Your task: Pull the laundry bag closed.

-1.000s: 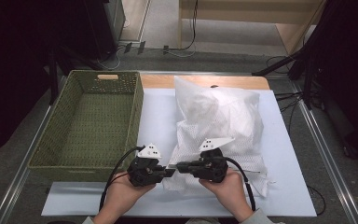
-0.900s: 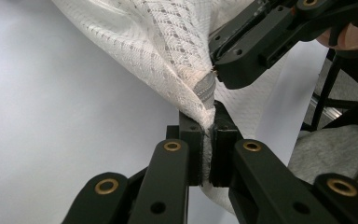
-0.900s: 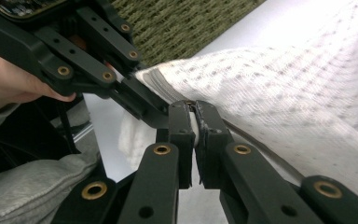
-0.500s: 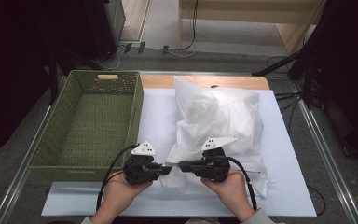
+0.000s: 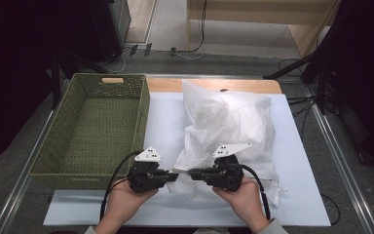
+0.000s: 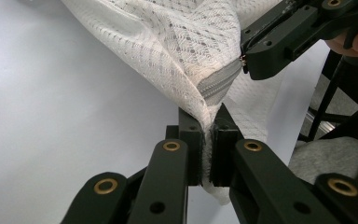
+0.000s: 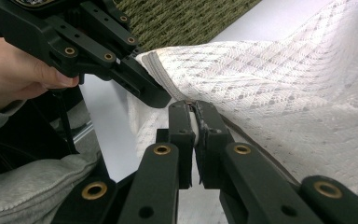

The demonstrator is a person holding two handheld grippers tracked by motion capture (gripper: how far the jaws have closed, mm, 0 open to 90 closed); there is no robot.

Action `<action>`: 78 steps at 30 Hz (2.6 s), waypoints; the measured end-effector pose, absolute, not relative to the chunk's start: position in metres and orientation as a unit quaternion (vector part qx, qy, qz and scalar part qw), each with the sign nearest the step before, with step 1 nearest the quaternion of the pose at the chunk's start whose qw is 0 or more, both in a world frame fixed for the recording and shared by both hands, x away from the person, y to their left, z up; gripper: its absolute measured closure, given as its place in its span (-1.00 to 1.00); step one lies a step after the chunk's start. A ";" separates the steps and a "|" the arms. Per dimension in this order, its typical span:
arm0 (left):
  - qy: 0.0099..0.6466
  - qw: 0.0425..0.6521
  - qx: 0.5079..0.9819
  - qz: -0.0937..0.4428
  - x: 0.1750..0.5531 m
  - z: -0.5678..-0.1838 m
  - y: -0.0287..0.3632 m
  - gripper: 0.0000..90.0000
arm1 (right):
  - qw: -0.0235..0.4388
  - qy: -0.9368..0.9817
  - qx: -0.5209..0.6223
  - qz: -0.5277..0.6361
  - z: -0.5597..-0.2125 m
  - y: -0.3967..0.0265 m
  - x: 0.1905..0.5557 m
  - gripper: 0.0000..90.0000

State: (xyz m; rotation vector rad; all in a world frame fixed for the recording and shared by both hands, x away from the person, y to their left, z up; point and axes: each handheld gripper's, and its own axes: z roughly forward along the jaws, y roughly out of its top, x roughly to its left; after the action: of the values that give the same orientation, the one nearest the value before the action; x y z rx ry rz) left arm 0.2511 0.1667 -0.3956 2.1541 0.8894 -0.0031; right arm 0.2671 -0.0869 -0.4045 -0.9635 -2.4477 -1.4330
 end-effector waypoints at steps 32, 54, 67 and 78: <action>0.363 0.406 0.839 0.006 0.252 -0.392 0.175 0.94 | 0.066 -0.805 -0.344 -0.480 -0.397 -0.111 0.262 0.94; 0.358 0.406 0.840 0.011 0.251 -0.392 0.175 0.94 | 0.058 -0.807 -0.339 -0.479 -0.393 -0.119 0.259 0.94; 0.363 0.411 0.836 0.015 0.250 -0.390 0.178 0.94 | 0.058 -0.801 -0.346 -0.485 -0.390 -0.129 0.258 0.94; 0.365 0.410 0.836 0.018 0.250 -0.390 0.179 0.94 | 0.054 -0.796 -0.356 -0.487 -0.388 -0.143 0.258 0.93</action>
State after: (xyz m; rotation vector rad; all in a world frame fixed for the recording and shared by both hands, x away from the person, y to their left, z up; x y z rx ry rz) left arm 0.2502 0.1786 -0.3900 2.1052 0.9187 0.0446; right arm 0.2582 -0.1427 -0.3884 -1.0804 -2.4168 -1.4807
